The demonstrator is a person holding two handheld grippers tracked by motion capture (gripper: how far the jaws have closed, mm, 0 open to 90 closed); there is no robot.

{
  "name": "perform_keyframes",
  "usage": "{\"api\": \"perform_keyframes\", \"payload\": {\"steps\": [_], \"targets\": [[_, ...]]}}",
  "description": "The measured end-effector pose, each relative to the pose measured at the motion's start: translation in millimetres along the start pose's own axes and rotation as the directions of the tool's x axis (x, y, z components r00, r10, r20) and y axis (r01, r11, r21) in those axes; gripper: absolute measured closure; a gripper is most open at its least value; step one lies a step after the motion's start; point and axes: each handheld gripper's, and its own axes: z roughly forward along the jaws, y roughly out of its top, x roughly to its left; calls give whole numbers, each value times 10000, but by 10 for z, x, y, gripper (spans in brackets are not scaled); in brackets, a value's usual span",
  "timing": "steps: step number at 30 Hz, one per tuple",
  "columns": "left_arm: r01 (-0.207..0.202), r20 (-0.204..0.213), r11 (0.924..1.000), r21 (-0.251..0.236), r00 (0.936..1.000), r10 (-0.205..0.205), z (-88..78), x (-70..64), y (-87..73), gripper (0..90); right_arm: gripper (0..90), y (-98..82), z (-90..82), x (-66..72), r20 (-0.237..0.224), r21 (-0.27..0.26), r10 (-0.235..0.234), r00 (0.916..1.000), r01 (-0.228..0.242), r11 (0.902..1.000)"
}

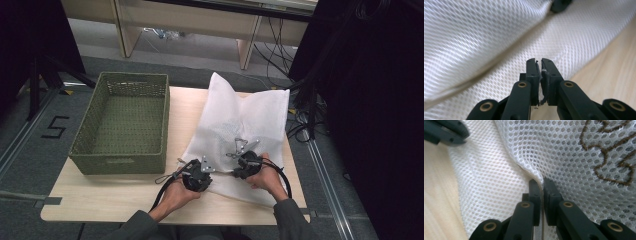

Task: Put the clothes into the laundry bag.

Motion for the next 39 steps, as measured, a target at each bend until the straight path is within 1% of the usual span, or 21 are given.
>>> {"api": "perform_keyframes", "payload": {"steps": [2,6,7,10,12,18,19,21,22,23,24,26,27,28,29,30,32,35,36,37,39], "targets": [[-174,40,9997,176,9998,174,19,-8,-35,841,869,2,5,-8,49,4,-40,10000,40,10000],[50,149,9999,98,9999,-51,25,-22,-68,860,869,-1,8,-24,119,-85,34,9999,-33,10000],[-18,154,9999,111,9999,16,18,-41,-74,864,869,-2,5,-32,234,-94,-69,9997,71,9999],[-204,211,9995,220,9996,200,-16,-144,-100,873,869,-9,9,-57,249,-76,64,9997,-62,10000],[-296,81,9994,181,9995,294,-37,-205,-120,874,869,-14,21,-64,281,-4,21,9996,-20,10000],[-183,62,9996,208,9998,181,-74,-315,-168,877,869,31,59,-71,699,-7,-362,9969,363,9993],[-168,227,9996,219,9996,163,-74,-326,-172,877,869,42,63,-78,773,-20,-281,9966,284,9996],[-114,239,9997,201,9997,110,-74,-340,-176,877,869,60,73,-118,799,-53,-262,9965,267,9996],[680,-894,9975,170,9938,-662,-98,-398,-188,877,869,68,78,-133,827,-59,-202,9964,207,9998],[600,-748,9980,174,9955,-586,-93,-390,-185,876,869,79,80,-146,834,-55,-186,9963,191,9998],[163,-666,9997,169,9977,-152,-90,-356,-176,876,869,85,83,-153,849,-85,-170,9962,178,9998],[-944,-643,9954,153,9934,952,-90,-273,-152,874,868,88,77,-139,908,-62,-224,9956,231,9997],[-1504,-866,9885,135,9847,1510,-97,-228,-136,872,866,88,67,-131,862,-3,-423,9954,425,9991],[-2090,-548,9779,69,9764,2091,-86,-183,-118,871,864,86,51,-112,809,7,-431,9958,432,9991],[-2853,-393,9584,26,9577,2852,-80,-129,-90,868,862,83,36,-99,756,-41,-513,9958,518,9987],[-3695,-462,9292,4,9282,3691,-82,-75,-54,865,862,76,18,-81,714,-54,-480,9963,485,9988],[-5092,-654,8606,-29,8589,5080,-88,2,22,858,859,60,-20,-56,612,-102,-755,9953,762,9970],[-6430,-1256,7656,-173,7611,6364,-115,65,112,822,842,36,-90,15,545,-95,-850,9949,856,9963],[-6674,-1370,7445,-197,7394,6592,-127,78,131,814,831,32,-108,27,546,-171,-887,9946,897,9958],[-6789,-1256,7339,-241,7303,6715,-132,86,141,805,826,28,-116,33,521,-235,-962,9940,976,9950],[-6898,-919,7233,-332,7227,6850,-153,94,161,777,810,21,-126,45,569,-285,-940,9939,957,9950]]}}
